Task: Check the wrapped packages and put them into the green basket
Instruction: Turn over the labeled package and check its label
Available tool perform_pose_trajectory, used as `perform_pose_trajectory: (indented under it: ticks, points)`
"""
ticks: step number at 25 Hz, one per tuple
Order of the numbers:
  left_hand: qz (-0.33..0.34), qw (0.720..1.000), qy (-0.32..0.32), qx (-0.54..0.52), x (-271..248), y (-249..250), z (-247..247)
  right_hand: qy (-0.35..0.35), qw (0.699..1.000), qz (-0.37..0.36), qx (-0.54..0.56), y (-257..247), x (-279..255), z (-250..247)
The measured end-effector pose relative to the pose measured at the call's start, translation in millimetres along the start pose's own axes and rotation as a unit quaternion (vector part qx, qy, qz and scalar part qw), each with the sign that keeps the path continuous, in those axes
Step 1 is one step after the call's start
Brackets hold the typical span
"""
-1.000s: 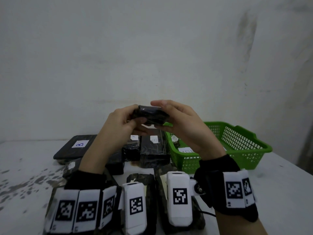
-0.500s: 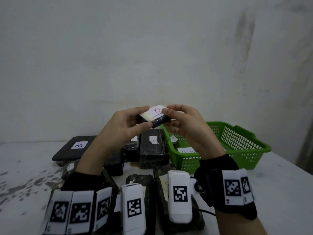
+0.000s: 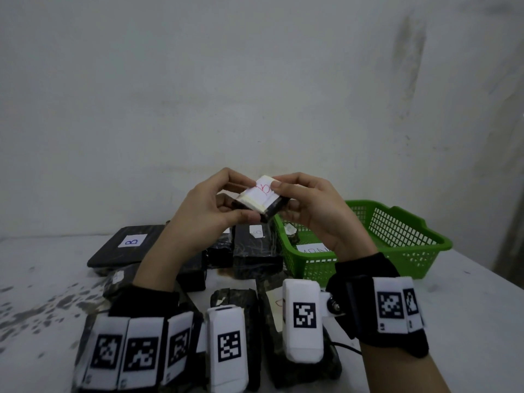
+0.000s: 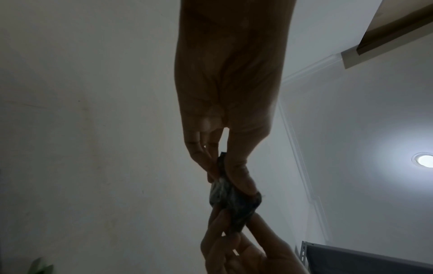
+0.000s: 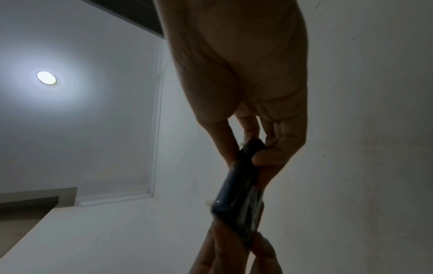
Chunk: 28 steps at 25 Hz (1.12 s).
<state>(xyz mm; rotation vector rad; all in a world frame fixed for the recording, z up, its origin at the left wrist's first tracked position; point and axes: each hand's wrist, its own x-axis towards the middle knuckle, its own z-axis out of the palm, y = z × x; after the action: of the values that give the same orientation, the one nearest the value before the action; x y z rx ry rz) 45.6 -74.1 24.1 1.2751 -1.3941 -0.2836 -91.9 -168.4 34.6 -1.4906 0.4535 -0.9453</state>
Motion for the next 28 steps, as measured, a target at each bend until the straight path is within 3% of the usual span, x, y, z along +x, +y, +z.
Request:
perform_pose_trajectory:
  ticks: [5,8,14,20,23,28]
  points:
    - [-0.02,0.997,0.034,-0.07,4.5,-6.2,2.2,0.023,0.996,0.018,0.082,0.7,2.6,-3.6]
    - [-0.018,0.998,0.054,-0.027,8.4,-11.9,5.1,0.002,0.999,0.01,0.036,3.0,1.3,1.9]
    - [0.01,0.994,0.088,0.058,11.9,-6.1,10.8,0.044,0.996,-0.033,-0.067,-4.6,-5.4,-2.0]
    - [-0.077,0.983,-0.114,0.121,50.2,15.5,14.0,-0.052,0.968,0.04,-0.242,-28.2,3.6,-41.5]
    - [-0.103,0.977,-0.14,0.122,75.8,17.4,27.4,-0.079,0.957,0.09,-0.264,-39.6,29.2,-56.7]
    - [-0.208,0.963,-0.161,0.064,110.3,-0.1,48.7,-0.102,0.897,0.192,-0.384,-44.0,77.2,-91.1]
